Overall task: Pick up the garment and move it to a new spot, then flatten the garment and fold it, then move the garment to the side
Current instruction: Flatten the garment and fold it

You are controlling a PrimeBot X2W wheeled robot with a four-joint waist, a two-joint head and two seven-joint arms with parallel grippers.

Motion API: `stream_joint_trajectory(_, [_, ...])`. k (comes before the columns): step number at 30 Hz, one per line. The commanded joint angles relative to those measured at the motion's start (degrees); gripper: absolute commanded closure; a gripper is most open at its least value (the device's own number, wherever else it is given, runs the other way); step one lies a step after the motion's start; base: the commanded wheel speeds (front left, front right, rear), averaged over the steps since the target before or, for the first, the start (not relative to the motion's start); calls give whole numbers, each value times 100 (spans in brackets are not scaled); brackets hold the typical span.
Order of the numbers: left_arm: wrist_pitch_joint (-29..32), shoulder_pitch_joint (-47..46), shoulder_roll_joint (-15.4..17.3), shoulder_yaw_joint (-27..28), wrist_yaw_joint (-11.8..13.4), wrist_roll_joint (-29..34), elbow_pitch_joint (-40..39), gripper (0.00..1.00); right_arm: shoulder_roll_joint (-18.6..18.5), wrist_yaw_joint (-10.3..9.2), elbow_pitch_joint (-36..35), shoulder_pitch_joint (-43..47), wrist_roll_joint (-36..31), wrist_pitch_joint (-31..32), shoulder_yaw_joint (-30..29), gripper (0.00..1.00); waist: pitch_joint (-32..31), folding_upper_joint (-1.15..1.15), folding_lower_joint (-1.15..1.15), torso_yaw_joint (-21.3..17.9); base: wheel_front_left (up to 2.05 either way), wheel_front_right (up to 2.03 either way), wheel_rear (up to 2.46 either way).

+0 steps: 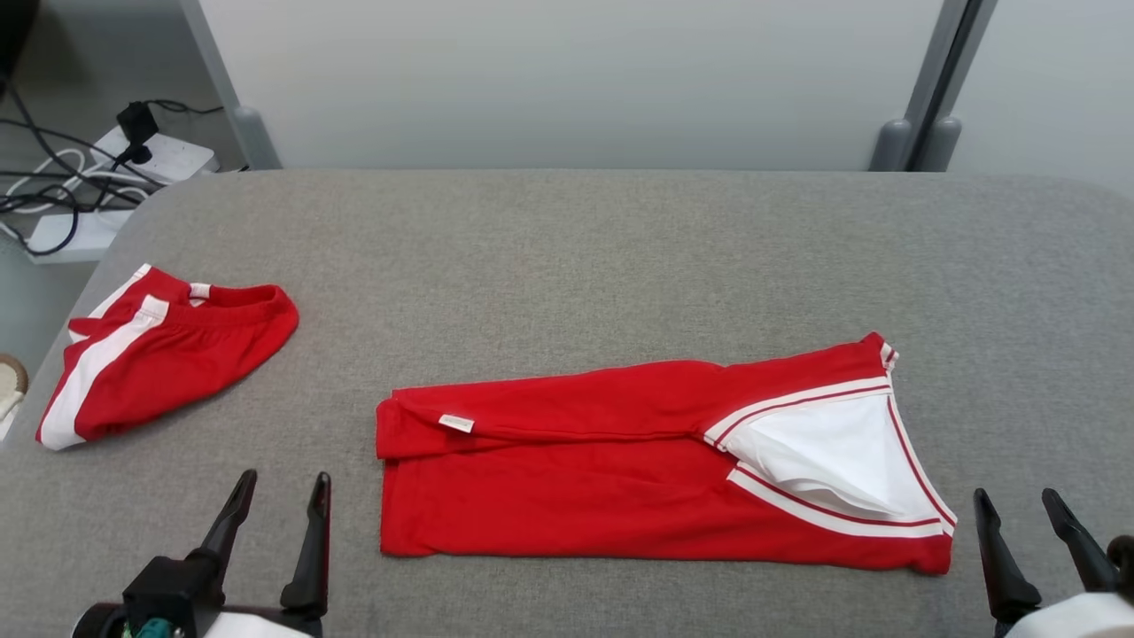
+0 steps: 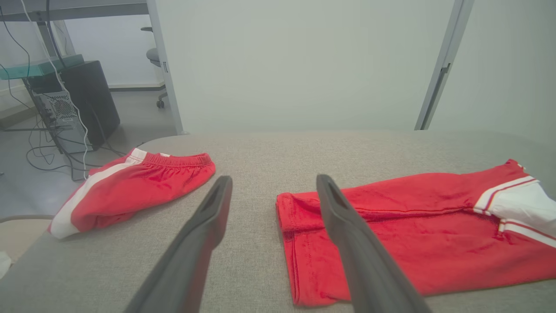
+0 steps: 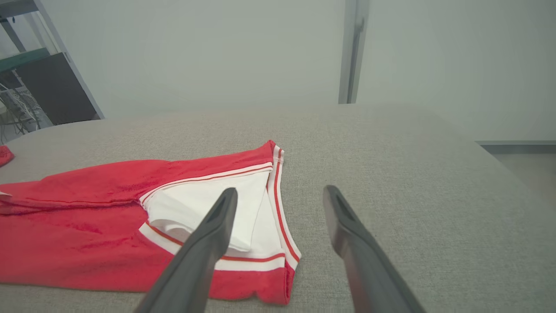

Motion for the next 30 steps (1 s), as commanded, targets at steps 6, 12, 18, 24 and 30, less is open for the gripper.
stream_joint_trajectory(6, [-52, -748, 12, 25, -184, 103, -100, 0, -535, 0, 884, -910, -32, 306, 114, 0, 331, 0, 0, 379, 0, 0, 0])
stream_joint_trajectory(12, [-59, -1173, -153, -106, -371, 138, 54, 0, -837, 0, 2064, -1693, 150, 476, 373, 0, 583, 0, 0, 795, 0, 0, 0])
stream_joint_trajectory(18, [-67, -1320, -248, -107, -443, 166, 194, 0, -1014, 0, 2816, -2148, 258, 615, 639, 0, 708, 0, 0, 978, 0, 0, 0])
stream_joint_trajectory(24, [-72, -1375, -299, -58, -503, 189, 262, 0, -1077, 0, 3381, -2480, 442, 877, 890, 0, 802, 0, 0, 1004, 0, 0, 0])
stream_joint_trajectory(30, [-74, -1411, -351, -28, -543, 219, 326, 0, -1082, 0, 3570, -2624, 752, 1130, 1205, 0, 832, 0, 0, 958, 0, 0, 0])
